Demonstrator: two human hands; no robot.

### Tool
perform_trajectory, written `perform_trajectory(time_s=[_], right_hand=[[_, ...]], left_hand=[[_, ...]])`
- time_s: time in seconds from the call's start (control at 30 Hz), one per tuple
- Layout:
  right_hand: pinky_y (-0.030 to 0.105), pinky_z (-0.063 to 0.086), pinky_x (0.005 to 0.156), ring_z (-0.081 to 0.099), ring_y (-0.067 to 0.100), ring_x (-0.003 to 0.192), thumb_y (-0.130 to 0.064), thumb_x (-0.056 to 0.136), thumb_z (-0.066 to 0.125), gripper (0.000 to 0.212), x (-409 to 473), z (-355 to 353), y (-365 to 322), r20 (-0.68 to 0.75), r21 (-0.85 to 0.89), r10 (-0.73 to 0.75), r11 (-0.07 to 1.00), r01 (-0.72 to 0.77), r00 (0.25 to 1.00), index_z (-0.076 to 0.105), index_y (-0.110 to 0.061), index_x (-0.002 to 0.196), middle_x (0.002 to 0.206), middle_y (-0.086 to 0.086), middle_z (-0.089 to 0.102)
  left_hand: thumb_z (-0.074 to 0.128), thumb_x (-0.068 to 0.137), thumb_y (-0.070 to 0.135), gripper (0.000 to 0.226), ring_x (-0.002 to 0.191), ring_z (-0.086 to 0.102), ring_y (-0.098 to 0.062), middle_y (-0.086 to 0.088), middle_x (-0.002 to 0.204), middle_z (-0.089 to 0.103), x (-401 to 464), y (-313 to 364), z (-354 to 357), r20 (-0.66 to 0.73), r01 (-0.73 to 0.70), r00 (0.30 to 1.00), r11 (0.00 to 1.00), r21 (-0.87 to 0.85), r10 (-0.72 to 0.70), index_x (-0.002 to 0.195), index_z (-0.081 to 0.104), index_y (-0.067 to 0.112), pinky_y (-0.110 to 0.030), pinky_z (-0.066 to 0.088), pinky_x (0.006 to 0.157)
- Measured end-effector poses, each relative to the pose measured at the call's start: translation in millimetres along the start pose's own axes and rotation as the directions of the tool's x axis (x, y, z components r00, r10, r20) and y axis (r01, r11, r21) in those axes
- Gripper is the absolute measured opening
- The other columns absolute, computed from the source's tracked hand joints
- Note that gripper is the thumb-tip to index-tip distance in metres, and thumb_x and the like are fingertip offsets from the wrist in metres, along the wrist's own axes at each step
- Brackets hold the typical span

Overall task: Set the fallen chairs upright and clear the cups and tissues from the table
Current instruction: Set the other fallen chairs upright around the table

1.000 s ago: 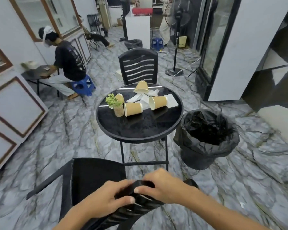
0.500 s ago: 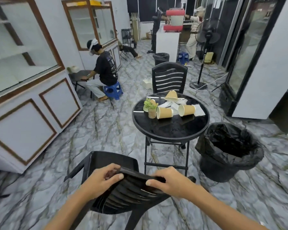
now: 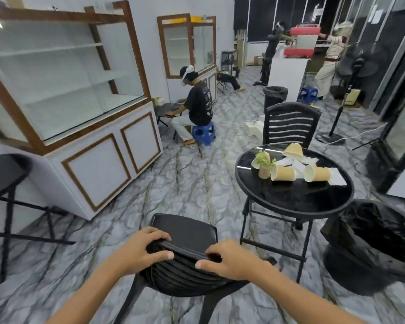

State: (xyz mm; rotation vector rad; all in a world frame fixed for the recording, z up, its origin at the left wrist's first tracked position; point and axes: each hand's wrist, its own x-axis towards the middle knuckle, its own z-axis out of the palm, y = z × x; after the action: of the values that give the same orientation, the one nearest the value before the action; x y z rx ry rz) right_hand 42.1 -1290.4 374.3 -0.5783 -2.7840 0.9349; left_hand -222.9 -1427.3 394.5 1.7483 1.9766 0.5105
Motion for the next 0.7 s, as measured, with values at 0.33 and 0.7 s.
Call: perform_trajectory(time_s=[0.33, 0.7], right_hand=[[0.037, 0.046, 0.061, 0.056, 0.016, 0.065, -0.069, 0.092, 0.048, 0.053, 59, 36, -25, 0.161, -0.050, -0.090, 0.994, 0.099, 0.983, 0.065, -0.018, 0.094, 0.080, 0.001, 0.065], [0.025, 0.053, 0.081, 0.066, 0.010, 0.092, -0.055, 0.088, 0.067, 0.050, 140, 70, -60, 0.210, 0.037, -0.126, 0.992, 0.120, 0.970, 0.071, -0.014, 0.117, 0.108, -0.001, 0.074]], left_hand=[[0.081, 0.084, 0.021, 0.016, 0.104, 0.051, -0.010, 0.002, 0.105, 0.053, -61, -120, -23, -0.301, 0.234, 0.914, 0.959, -0.161, -0.273, 0.089, 0.067, 0.028, -0.027, 0.038, 0.084], [0.082, 0.079, 0.022, 0.018, 0.080, 0.058, -0.012, -0.005, 0.080, 0.065, -119, -209, -15, -0.351, 0.376, 0.814, 0.880, -0.291, -0.464, 0.074, 0.065, 0.026, -0.023, 0.039, 0.069]])
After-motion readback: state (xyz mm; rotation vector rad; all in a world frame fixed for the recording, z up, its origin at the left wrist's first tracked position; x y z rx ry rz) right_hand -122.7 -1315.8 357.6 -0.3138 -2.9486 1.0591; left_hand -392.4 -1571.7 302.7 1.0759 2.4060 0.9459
